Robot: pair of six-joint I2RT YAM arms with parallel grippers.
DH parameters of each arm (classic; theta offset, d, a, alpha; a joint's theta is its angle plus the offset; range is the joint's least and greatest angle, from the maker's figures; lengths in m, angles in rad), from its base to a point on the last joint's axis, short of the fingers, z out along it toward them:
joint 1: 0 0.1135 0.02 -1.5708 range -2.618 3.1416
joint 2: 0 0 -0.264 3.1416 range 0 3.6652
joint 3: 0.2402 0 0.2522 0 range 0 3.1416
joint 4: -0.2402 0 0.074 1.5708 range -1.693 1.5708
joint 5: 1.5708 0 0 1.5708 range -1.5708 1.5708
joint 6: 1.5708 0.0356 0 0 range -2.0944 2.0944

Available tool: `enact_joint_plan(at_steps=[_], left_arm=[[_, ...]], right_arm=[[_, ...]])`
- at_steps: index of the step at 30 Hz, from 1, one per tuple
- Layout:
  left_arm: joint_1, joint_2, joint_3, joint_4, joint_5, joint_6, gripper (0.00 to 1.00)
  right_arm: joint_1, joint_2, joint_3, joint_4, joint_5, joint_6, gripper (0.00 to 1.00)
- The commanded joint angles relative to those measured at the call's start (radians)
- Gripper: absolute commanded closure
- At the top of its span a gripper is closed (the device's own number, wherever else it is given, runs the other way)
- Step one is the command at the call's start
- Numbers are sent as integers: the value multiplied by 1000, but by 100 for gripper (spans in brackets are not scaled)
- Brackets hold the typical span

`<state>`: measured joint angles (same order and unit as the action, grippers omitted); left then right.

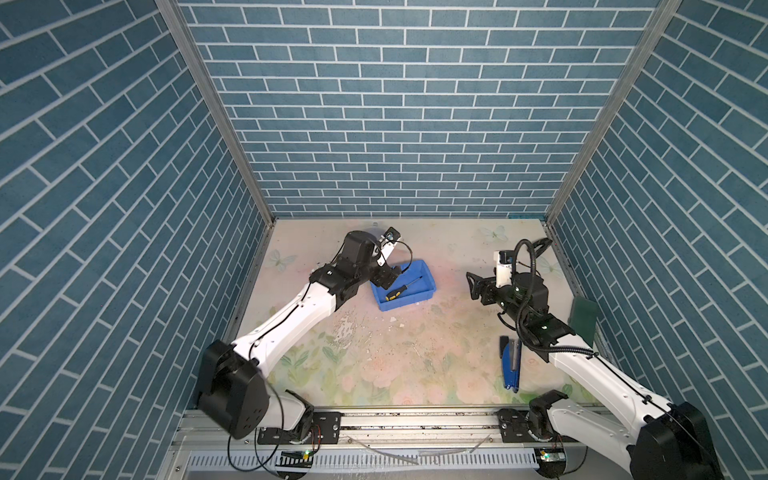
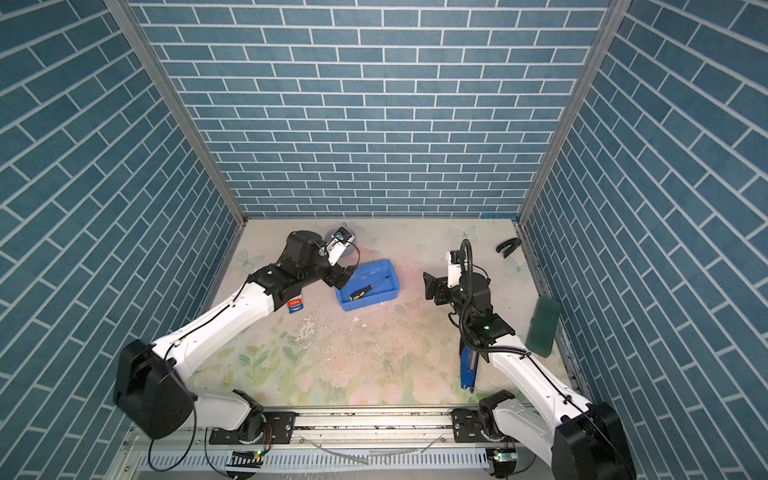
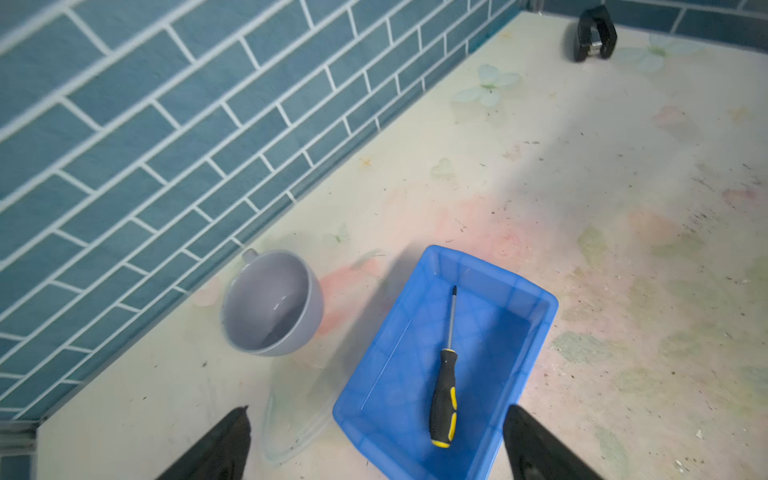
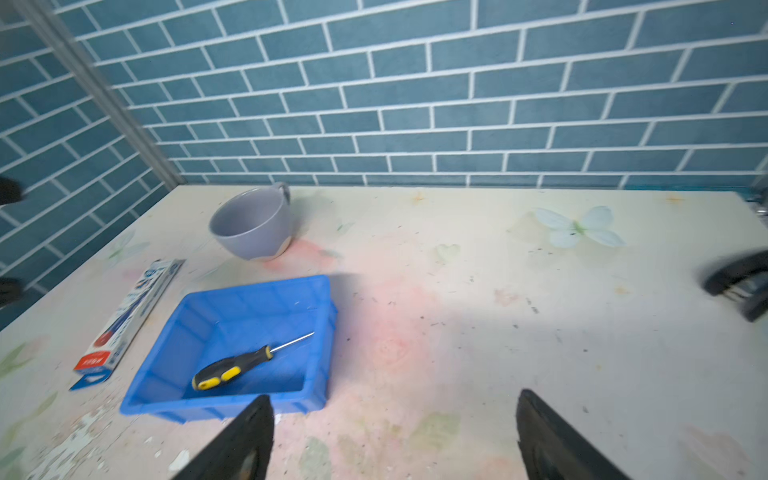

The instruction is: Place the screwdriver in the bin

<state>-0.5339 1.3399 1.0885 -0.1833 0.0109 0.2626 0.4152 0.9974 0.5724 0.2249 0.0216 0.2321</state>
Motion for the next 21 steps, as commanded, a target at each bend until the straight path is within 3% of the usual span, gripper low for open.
enact_joint_plan(at_steps=[1, 4, 9, 15, 21], left_arm=[[29, -102, -91, 156, -85, -53, 1], [68, -172, -171, 172, -142, -44, 0], [185, -267, -324, 219, -144, -96, 0], [308, -290, -510, 361, -198, -106, 0], [354, -230, -618, 525, -308, -78, 0]], right_arm=[[-47, -42, -24, 12, 76, -4, 9], [-94, -56, -44, 19, 173, -50, 9], [-169, -43, -83, 51, 277, -172, 10], [-252, 39, -143, 142, 289, -212, 10], [-337, 193, -185, 314, 234, -220, 12]])
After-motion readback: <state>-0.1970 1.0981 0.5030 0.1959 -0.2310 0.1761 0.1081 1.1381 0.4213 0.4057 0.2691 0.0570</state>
